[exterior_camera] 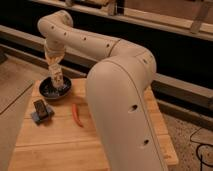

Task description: Place the bottle in the ceramic bowl

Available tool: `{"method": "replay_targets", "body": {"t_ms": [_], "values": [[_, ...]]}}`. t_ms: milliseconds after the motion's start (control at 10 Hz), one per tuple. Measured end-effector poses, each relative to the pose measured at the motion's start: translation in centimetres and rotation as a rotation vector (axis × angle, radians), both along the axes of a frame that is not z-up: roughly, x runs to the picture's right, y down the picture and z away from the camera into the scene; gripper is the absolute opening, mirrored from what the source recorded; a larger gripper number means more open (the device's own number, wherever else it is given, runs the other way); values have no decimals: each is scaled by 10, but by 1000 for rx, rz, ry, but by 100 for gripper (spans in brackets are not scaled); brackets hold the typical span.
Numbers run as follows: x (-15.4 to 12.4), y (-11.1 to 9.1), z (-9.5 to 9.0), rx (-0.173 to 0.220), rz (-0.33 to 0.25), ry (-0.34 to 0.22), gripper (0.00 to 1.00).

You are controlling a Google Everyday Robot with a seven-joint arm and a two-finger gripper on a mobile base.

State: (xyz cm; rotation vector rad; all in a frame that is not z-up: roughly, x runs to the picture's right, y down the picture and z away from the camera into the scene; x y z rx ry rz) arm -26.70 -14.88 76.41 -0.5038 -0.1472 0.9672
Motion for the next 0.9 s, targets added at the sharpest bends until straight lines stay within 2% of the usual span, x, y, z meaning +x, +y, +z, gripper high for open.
{"method": "replay_targets", "body": {"t_ms": [900], "values": [[-15, 3, 25, -31, -66, 21, 0]]}}
